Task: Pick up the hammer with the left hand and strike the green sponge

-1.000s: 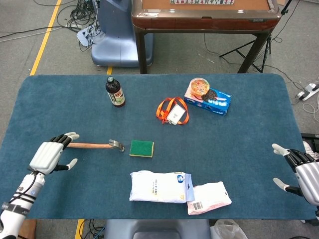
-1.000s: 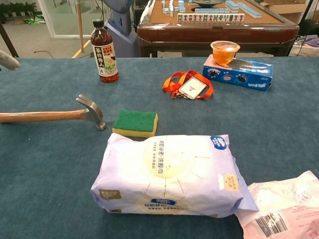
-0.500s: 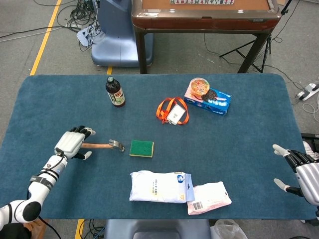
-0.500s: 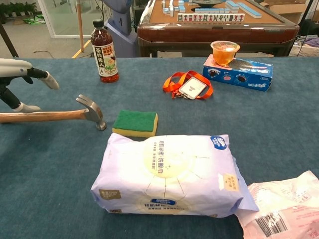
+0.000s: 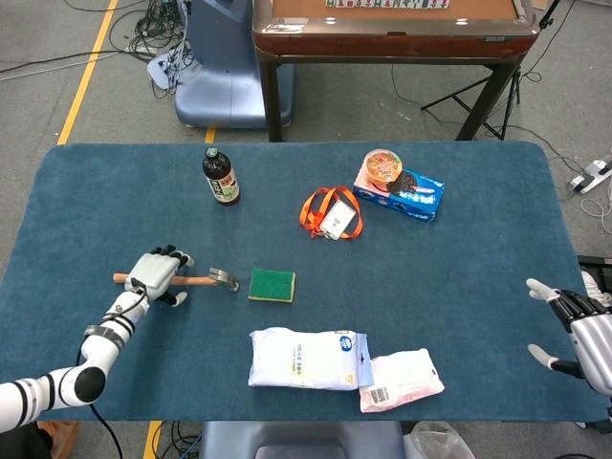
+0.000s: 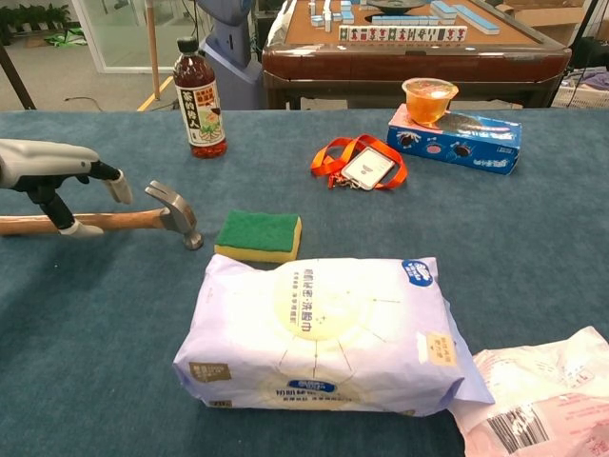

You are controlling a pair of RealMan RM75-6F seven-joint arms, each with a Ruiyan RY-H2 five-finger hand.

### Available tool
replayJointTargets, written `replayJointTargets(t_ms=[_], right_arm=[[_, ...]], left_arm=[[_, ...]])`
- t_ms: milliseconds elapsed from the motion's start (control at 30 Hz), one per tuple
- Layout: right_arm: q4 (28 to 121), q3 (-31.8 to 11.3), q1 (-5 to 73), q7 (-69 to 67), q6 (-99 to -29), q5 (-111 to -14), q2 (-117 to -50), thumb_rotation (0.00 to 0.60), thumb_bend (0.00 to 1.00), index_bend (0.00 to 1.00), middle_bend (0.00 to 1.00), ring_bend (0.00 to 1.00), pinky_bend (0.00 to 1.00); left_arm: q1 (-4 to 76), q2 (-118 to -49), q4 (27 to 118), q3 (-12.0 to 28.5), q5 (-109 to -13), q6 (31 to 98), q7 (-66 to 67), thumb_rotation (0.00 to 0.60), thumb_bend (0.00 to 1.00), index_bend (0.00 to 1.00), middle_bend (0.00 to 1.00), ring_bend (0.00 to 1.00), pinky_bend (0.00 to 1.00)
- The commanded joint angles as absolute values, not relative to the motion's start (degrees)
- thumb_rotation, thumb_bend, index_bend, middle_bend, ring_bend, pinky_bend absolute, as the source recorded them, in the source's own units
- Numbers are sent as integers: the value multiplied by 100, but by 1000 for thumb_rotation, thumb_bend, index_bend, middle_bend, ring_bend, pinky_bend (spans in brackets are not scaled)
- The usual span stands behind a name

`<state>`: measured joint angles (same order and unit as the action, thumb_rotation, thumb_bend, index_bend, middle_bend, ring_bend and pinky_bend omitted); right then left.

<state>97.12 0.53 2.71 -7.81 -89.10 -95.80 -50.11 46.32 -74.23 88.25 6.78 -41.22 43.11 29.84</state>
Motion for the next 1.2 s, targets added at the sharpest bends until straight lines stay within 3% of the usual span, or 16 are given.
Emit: replayJointTargets(t_ms=[33,1200], right_arm=[[9703,57,262,-789,-8913,-9573,-5010,600,127,169,300,262,380],[9692,46,214,-815,-8926,-9531,-4998,600,127,169,300,262,379]], left_arm=[[4753,-7523,8720,595,-3966,4285,3051,600,268,264,233,78,101],[5145,-7737,8465,193,-3796,4323,2852,600,433,395,386,184,101]])
